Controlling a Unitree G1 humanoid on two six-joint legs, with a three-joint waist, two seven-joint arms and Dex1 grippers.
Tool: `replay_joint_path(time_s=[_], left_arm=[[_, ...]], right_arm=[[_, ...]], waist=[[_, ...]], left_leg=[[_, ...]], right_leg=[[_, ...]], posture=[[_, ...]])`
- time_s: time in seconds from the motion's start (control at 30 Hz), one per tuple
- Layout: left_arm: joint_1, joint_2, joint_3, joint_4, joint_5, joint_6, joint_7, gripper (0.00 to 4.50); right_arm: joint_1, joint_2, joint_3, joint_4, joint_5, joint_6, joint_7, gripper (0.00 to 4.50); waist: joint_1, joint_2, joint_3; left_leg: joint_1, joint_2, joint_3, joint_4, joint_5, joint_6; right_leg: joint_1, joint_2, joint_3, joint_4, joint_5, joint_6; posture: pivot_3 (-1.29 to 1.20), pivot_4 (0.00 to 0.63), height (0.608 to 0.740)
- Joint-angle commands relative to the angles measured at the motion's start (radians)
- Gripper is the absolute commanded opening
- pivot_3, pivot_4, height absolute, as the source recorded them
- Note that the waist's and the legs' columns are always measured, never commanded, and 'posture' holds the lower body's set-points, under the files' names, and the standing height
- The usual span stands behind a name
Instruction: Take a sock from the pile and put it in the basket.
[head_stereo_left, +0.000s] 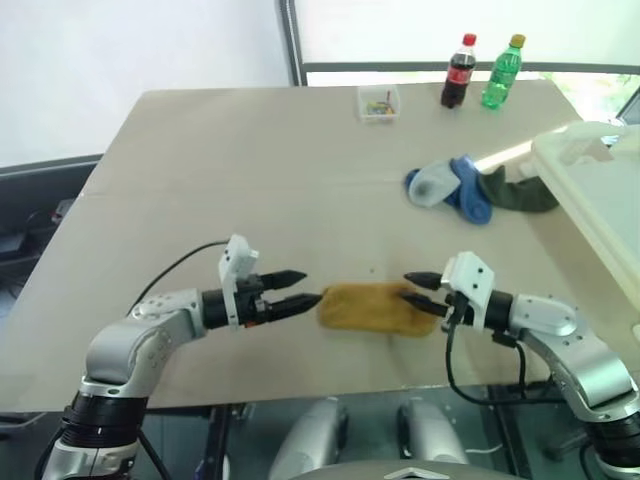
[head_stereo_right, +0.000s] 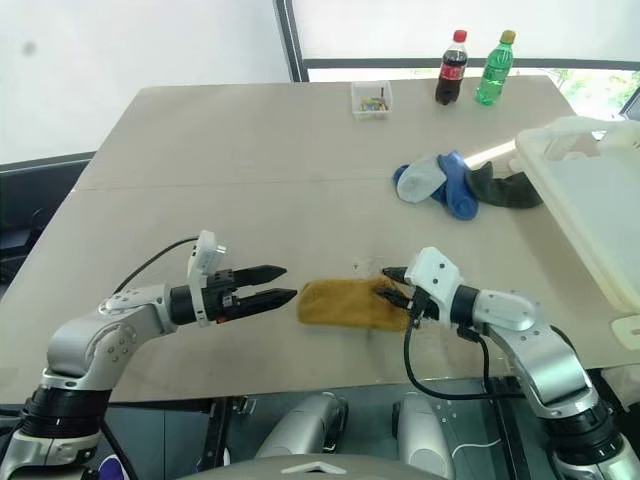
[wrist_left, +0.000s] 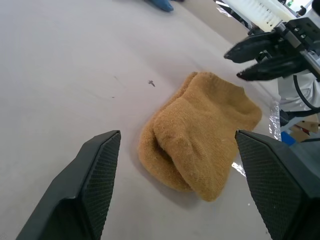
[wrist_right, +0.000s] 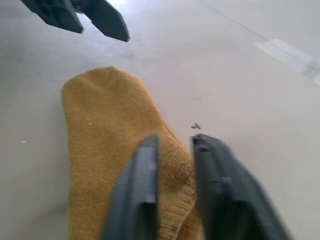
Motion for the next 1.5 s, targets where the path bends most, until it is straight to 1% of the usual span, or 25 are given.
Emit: replay_joint_path(time_s=[0.03, 0.2, 0.3, 0.43, 0.53, 0.67, 0.8, 0.97, 1.07, 1.37, 1.5], left_arm=[[0.001, 0.044, 0.002, -0.025, -0.017, 0.051, -0.014, 3.85], [0.018, 0.079, -0.008, -0.054, -0.01, 0.13, 0.031, 3.85], [-0.019, 0.071, -0.021, -0.07, -0.057, 0.247, 0.07, 3.85], [-0.07, 0.072, -0.071, -0.079, -0.071, 0.37, 0.107, 3.85], [-0.137, 0.046, -0.101, -0.045, -0.115, 0.489, 0.119, 3.85], [-0.212, -0.022, -0.094, 0.006, -0.161, 0.575, 0.134, 3.85], [-0.237, -0.04, -0.082, 0.016, -0.242, 0.643, 0.075, 3.85], [-0.272, -0.047, -0.052, 0.03, -0.295, 0.629, 0.032, 3.85], [-0.287, -0.058, -0.059, 0.04, -0.287, 0.585, 0.013, 3.85], [-0.36, -0.116, -0.197, 0.124, -0.201, 0.463, -0.077, 3.85], [-0.406, -0.152, -0.249, 0.175, -0.182, 0.427, -0.144, 3.85]], right_arm=[[0.0, -0.017, 0.037, 0.004, -0.036, -0.06, 0.029, 0.06], [0.002, -0.019, 0.099, 0.109, -0.115, -0.128, 0.034, 0.06], [0.008, -0.035, 0.118, 0.163, -0.168, -0.168, 0.037, 0.06], [0.01, -0.026, 0.115, 0.169, -0.177, -0.176, 0.031, 0.06], [0.01, -0.021, 0.115, 0.171, -0.18, -0.178, 0.029, 0.06], [0.011, -0.015, 0.119, 0.166, -0.186, -0.175, 0.027, 0.06], [0.01, -0.008, 0.117, 0.165, -0.19, -0.171, 0.02, 0.06], [0.01, -0.007, 0.108, 0.166, -0.194, -0.172, 0.013, 0.06], [0.008, -0.004, 0.104, 0.167, -0.197, -0.172, 0.005, 0.06], [0.019, -0.008, 0.086, 0.125, -0.195, -0.151, -0.018, 0.06], [0.037, -0.021, 0.095, 0.11, -0.228, -0.153, -0.03, 0.06]], waist=[[-0.002, 0.0, 0.0], [-0.001, 0.0, 0.0], [0.003, 0.0, 0.0], [0.001, -0.001, 0.0], [0.001, -0.001, 0.0], [0.001, -0.001, 0.0], [-0.001, -0.001, 0.0], [0.0, -0.001, 0.0], [0.001, -0.001, 0.0], [0.0, -0.001, 0.0], [0.001, -0.001, 0.0]], left_leg=[[0.0, 0.0, 0.0, 0.0, 0.0, 0.0], [0.0, 0.0, 0.0, 0.0, 0.0, 0.0], [0.0, 0.0, 0.0, 0.0, 0.0, 0.0], [0.001, 0.0, 0.0, 0.0, 0.0, 0.0], [0.001, 0.0, 0.0, 0.0, 0.0, 0.0], [0.001, 0.0, 0.0, 0.0, 0.0, 0.0], [0.001, 0.0, 0.0, 0.0, 0.0, 0.0], [0.001, 0.0, 0.0, 0.001, 0.0, 0.0], [0.001, 0.0, 0.0, 0.001, 0.0, -0.001], [0.001, 0.0, 0.0, 0.001, 0.0, -0.001], [0.001, 0.0, 0.0, 0.001, 0.0, -0.001]], right_leg=[[0.0, 0.0, 0.0, 0.0, 0.0, 0.0], [0.0, 0.0, 0.0, 0.0, 0.0, 0.0], [0.0, 0.0, 0.0, 0.0, 0.0, 0.0], [0.0, 0.0, -0.001, 0.0, 0.0, 0.0], [0.0, 0.0, 0.0, 0.0, 0.0, 0.0], [0.0, 0.001, 0.0, 0.0, 0.0, 0.0], [0.0, 0.001, 0.0, 0.001, 0.0, 0.0], [0.0, 0.001, 0.0, 0.001, 0.0, 0.0], [0.0, 0.001, 0.0, 0.001, 0.0, 0.0], [0.0, 0.0, 0.0, 0.001, 0.0, 0.0], [0.0, 0.0, 0.0, 0.001, 0.0, 0.0]], posture=[[0.0, 0.15, 0.74], [0.0, 0.15, 0.74], [0.0, 0.15, 0.74], [0.0, 0.15, 0.74], [0.0, 0.15, 0.74], [0.0, 0.15, 0.74], [0.0, 0.15, 0.74], [0.0, 0.15, 0.74], [0.0, 0.15, 0.74], [0.0, 0.15, 0.74], [0.0, 0.15, 0.74]])
